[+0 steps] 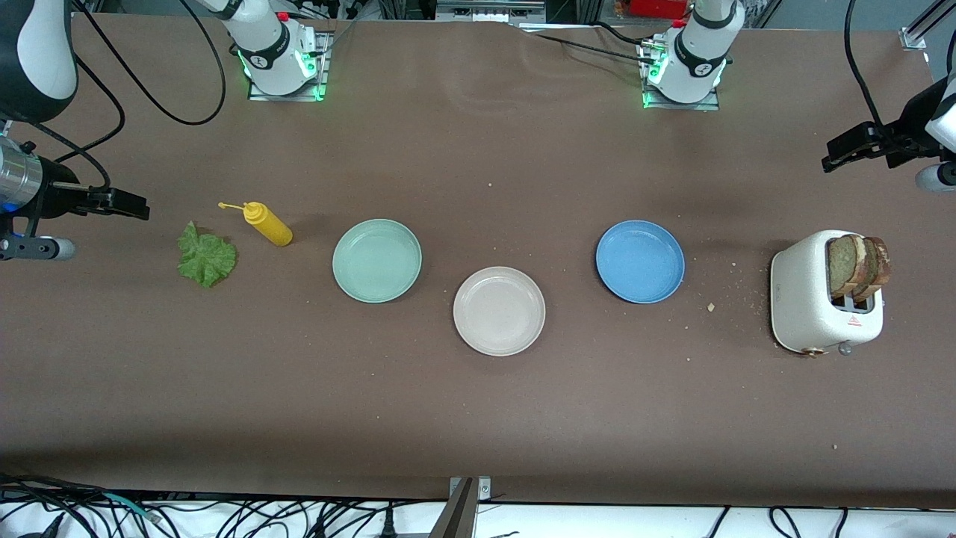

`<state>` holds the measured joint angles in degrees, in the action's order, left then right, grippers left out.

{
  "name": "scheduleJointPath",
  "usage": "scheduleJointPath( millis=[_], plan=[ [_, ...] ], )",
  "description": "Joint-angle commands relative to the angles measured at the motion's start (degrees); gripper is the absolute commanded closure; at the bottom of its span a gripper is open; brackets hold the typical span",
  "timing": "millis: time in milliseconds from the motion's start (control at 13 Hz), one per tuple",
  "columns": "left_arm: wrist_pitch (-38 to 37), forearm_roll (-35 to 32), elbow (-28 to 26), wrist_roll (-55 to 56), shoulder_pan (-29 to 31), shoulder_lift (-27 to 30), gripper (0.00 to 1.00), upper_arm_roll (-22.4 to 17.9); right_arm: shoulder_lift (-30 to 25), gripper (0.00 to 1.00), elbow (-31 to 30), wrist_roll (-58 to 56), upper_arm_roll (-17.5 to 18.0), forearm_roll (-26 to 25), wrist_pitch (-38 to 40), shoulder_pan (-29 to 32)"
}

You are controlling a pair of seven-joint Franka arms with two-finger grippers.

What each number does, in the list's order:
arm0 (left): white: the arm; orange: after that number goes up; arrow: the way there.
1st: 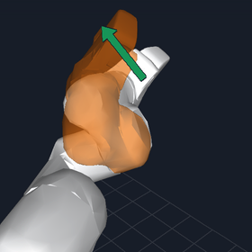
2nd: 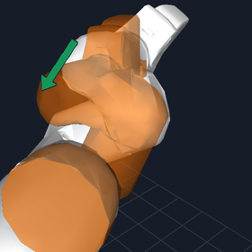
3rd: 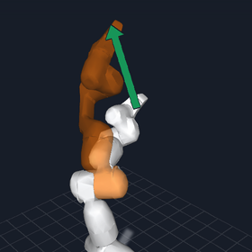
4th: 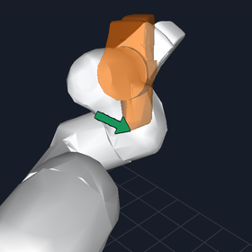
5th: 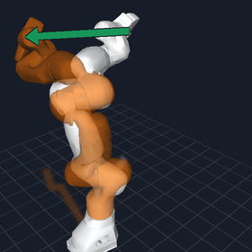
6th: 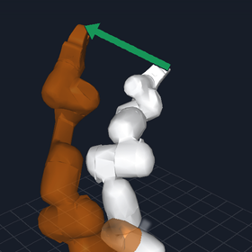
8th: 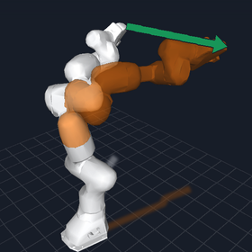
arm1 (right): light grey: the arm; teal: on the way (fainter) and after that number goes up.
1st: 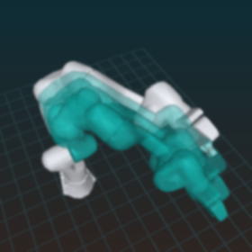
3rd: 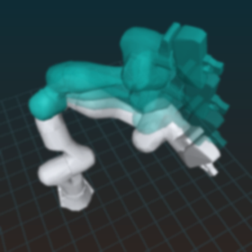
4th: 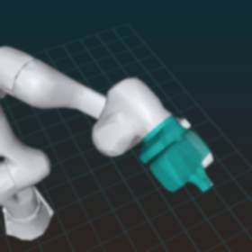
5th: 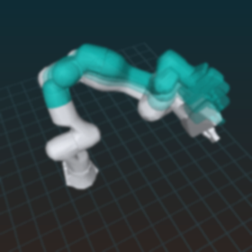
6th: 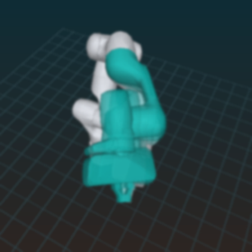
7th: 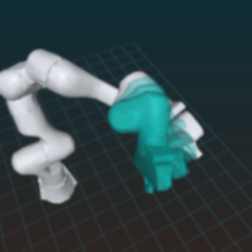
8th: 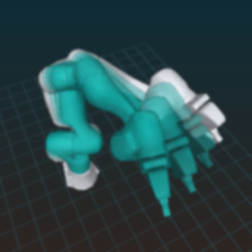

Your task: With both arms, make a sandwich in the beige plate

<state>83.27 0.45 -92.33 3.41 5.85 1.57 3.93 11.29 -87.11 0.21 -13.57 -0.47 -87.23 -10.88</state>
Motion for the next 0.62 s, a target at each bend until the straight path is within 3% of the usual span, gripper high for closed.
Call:
scheduleJointPath(
  millis=[0, 538],
  plan=[
    [0.22, 2.01, 1.01, 1.07, -0.84, -0.43, 0.00, -0.24, -0.56, 0.00, -0.34, 0.59, 0.21, 0.03, -0.14, -0.10],
    [1.28, 1.93, 2.51, 0.99, -0.92, -0.34, 0.00, -0.14, -0.56, 0.00, -0.34, 0.59, 0.13, 0.03, -0.23, -0.01]
  ],
)
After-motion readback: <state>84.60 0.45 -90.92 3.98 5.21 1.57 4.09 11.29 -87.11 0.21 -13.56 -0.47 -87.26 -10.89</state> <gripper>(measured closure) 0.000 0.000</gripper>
